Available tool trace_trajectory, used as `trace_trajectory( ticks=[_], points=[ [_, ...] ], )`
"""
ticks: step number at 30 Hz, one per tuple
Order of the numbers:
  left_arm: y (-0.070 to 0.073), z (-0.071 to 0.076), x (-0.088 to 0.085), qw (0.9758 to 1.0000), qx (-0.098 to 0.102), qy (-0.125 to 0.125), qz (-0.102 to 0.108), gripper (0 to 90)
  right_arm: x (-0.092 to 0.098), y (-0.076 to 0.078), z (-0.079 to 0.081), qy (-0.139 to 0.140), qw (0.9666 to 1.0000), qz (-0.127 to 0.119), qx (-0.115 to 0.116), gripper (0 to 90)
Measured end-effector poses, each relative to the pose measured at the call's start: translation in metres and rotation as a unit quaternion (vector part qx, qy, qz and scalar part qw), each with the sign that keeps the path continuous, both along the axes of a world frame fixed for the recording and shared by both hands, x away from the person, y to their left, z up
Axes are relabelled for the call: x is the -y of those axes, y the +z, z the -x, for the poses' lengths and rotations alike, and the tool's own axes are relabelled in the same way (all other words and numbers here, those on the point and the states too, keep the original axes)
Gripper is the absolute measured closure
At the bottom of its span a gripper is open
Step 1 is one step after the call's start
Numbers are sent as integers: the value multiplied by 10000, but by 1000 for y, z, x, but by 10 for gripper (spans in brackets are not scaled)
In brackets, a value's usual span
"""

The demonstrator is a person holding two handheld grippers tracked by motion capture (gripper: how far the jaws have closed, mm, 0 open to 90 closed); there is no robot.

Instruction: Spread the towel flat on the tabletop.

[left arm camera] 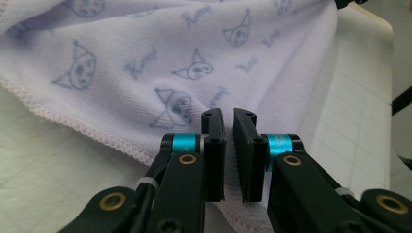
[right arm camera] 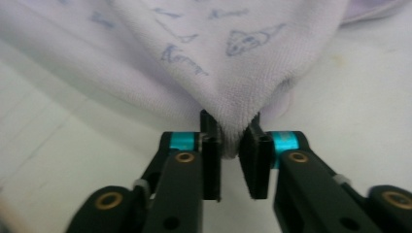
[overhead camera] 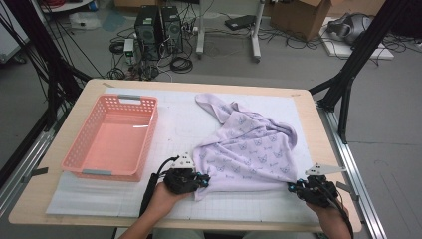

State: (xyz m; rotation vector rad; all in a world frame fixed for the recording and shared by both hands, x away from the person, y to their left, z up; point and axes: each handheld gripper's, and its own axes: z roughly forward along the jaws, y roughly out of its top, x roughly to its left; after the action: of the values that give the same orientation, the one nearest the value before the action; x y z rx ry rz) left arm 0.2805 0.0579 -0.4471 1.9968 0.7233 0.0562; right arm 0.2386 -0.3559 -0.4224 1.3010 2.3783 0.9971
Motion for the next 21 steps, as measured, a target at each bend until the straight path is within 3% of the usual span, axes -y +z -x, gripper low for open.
trace_trajectory(
  ticks=[1, 2, 4, 6, 7, 8, 9, 11, 13, 15, 17, 18, 21],
  points=[
    [3, -2, -4, 9994, 67, 299, 156, 607, 6, 3, 1, 0, 9990, -408, 170, 651],
    [5, -4, -8, 9986, 152, 467, 189, 540, 11, 6, 0, -60, 9978, -613, 240, 638],
    [8, -9, -16, 9963, 312, 771, 196, 495, 22, 11, -1, -223, 9946, -904, 466, 630],
    [8, -16, -22, 9943, 302, 999, 239, 465, 37, 14, -4, -470, 9893, -1245, 597, 611],
    [8, -16, -22, 9943, 302, 999, 239, 452, 43, 15, -6, -646, 9869, -1309, 685, 611],
    [6, -23, -22, 9921, 360, 1187, 173, 437, 49, 15, -8, -810, 9854, -1299, 747, 615],
    [4, -27, -19, 9919, 355, 1219, 47, 421, 54, 14, -12, -983, 9849, -1187, 791, 631],
    [0, -33, -13, 9920, 330, 1202, -224, 400, 55, 10, -22, -1231, 9862, -914, 627, 647],
    [-3, -37, -5, 9914, 354, 1173, -451, 383, 48, 2, -34, -1182, 9888, -755, 503, 652],
    [-4, -37, 2, 9901, 389, 1084, -807, 391, 38, -6, -44, -1048, 9916, -692, 320, 632],
    [-4, -34, 9, 9873, 631, 949, -1107, 399, 26, -12, -53, -913, 9929, -735, 183, 608],
    [-3, -33, 11, 9881, 673, 857, -1090, 456, 20, -15, -56, -832, 9936, -756, 123, 589],
    [-1, -33, 13, 9901, 586, 716, -1053, 768, 1, -18, -65, -546, 9963, -665, 30, 573]
  ],
)
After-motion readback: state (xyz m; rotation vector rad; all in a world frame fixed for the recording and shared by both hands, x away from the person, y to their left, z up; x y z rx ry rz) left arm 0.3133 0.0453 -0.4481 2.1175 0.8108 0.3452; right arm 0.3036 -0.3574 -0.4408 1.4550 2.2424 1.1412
